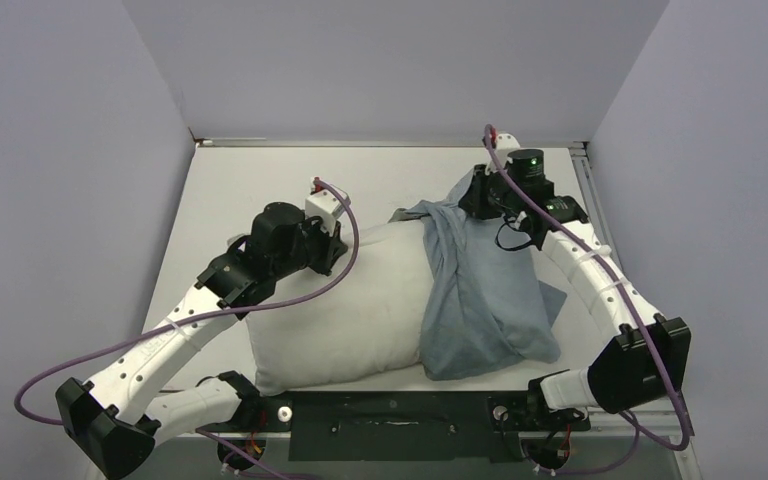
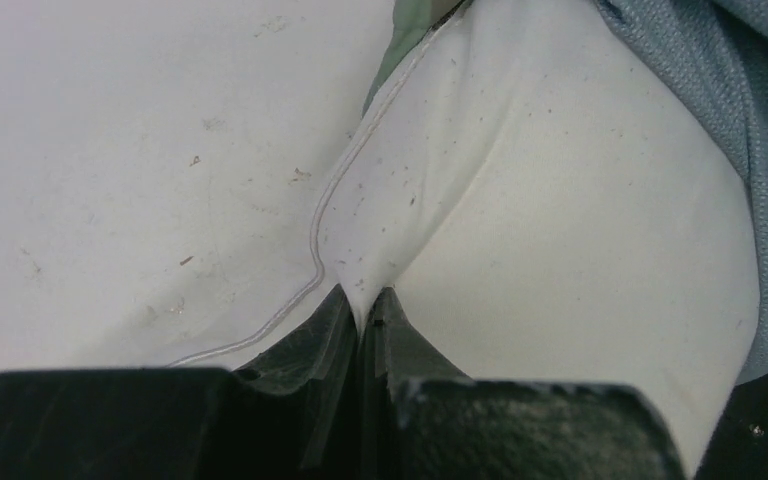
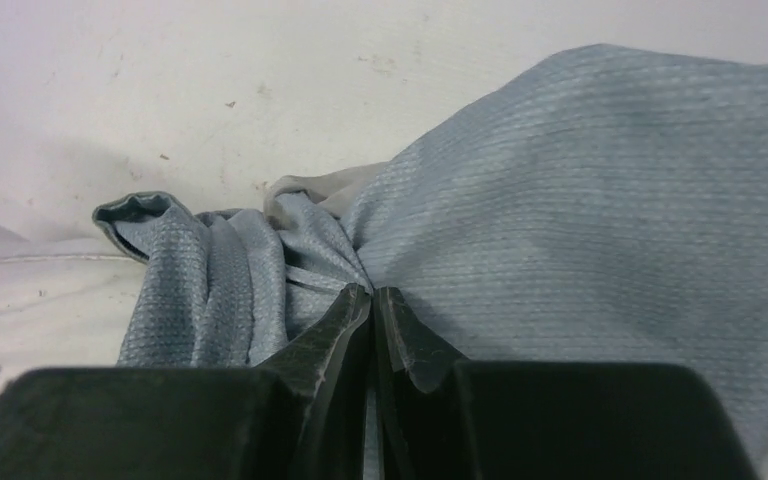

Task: Remove the pillowcase from the pillow

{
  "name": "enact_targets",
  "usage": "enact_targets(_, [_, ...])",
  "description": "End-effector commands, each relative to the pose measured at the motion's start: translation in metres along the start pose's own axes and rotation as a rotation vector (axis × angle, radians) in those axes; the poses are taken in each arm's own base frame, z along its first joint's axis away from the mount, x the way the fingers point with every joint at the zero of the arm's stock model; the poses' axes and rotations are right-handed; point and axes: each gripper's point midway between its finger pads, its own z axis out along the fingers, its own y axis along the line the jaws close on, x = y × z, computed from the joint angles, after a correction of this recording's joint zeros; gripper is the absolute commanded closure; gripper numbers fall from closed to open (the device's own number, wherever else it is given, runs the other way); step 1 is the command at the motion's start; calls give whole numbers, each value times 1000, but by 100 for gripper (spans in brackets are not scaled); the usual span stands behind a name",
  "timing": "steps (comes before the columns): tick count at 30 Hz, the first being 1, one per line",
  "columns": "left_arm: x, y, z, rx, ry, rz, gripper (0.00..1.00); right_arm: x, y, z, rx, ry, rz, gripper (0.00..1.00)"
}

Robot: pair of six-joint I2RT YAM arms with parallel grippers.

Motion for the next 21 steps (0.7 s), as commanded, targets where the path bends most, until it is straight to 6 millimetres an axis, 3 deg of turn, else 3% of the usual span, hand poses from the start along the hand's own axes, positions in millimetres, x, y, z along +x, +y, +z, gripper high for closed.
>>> enact_targets(1, [-28, 11, -13, -60, -111, 33, 100, -63, -6, -35, 26, -231, -7, 89])
enact_targets(8, [-29, 7, -13, -39, -120, 30, 100, -73, 52, -37, -74, -222, -176, 58])
enact_targets(11, [-30, 5, -13, -32, -123, 32, 100, -74, 86, -35, -148, -210, -257, 47])
enact_targets(15, [-30, 5, -14, -30, -122, 34, 100, -62, 106, -12, -158, -120, -342, 43])
enact_targets(21, [-30, 4, -15, -31, -124, 39, 100, -40, 114, 24, -159, 15, -424, 42])
